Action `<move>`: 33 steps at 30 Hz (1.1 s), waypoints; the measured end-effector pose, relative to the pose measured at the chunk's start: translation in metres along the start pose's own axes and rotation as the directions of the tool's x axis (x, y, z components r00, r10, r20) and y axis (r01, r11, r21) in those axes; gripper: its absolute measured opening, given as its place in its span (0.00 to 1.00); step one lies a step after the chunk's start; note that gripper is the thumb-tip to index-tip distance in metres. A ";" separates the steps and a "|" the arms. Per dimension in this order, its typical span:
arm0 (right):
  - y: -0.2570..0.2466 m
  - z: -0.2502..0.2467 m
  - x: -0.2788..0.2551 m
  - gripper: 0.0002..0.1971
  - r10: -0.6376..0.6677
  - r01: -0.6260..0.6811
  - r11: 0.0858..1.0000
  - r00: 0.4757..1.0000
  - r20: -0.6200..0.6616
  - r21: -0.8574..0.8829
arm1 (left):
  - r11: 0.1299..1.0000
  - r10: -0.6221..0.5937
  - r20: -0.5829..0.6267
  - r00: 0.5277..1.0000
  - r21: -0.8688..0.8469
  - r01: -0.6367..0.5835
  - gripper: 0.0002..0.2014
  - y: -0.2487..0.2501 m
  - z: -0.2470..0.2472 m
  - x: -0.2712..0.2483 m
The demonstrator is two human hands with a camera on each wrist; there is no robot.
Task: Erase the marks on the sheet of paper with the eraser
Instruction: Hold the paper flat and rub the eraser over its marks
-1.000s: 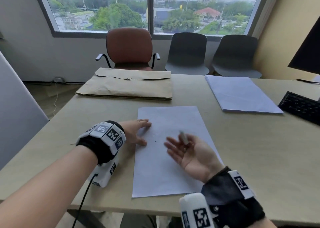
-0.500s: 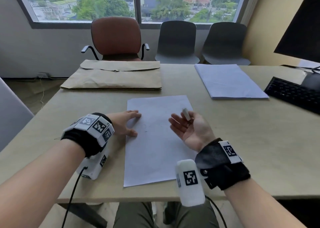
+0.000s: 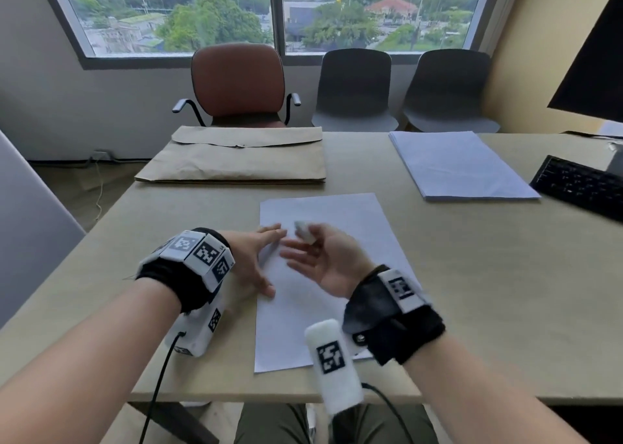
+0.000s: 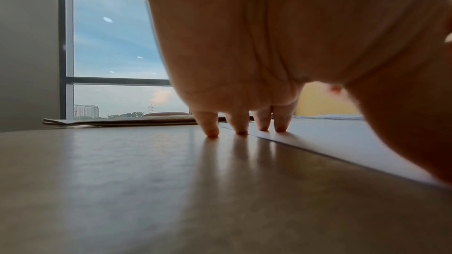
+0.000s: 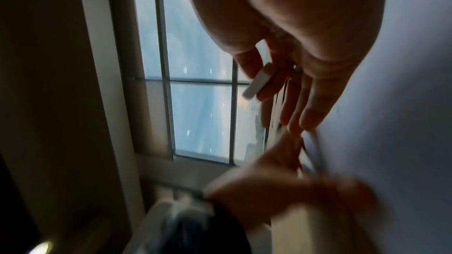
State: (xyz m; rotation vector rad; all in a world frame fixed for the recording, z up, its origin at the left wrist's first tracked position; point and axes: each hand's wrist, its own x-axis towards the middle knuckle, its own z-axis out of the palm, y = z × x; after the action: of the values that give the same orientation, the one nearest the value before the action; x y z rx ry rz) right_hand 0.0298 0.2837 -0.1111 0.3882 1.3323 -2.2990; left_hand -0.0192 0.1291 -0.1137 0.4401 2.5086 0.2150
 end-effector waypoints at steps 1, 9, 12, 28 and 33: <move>0.010 0.010 0.005 0.16 0.040 -0.039 0.999 0.998 0.048 -0.027 | 0.999 0.011 -0.005 1.000 -0.030 -0.012 0.54 0.000 0.002 0.001; -0.025 -0.061 0.008 0.13 -0.188 0.398 0.900 0.723 -0.665 0.179 | 0.999 0.013 0.024 1.000 0.042 -0.014 0.60 -0.001 -0.002 -0.002; -0.047 -0.092 -0.003 0.14 -0.316 0.496 0.865 0.420 -0.851 -0.077 | 0.998 0.007 0.024 1.000 0.058 -0.008 0.58 0.000 -0.003 -0.003; -0.053 0.010 0.037 0.13 -0.091 0.080 -0.049 0.992 0.084 -0.996 | 0.998 0.026 -0.069 0.997 0.058 -0.023 0.58 0.005 -0.003 -0.003; -0.030 0.013 0.029 0.12 -0.098 0.267 -0.193 0.952 0.290 -0.944 | 0.995 0.023 -0.029 0.999 0.101 -0.020 0.61 0.007 -0.003 -0.002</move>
State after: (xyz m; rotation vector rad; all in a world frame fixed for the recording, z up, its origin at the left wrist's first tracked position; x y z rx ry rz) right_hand -0.0101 0.2780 -0.0956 -0.5692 2.7093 -0.5765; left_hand -0.0177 0.1349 -0.1086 0.5077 2.5536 0.1051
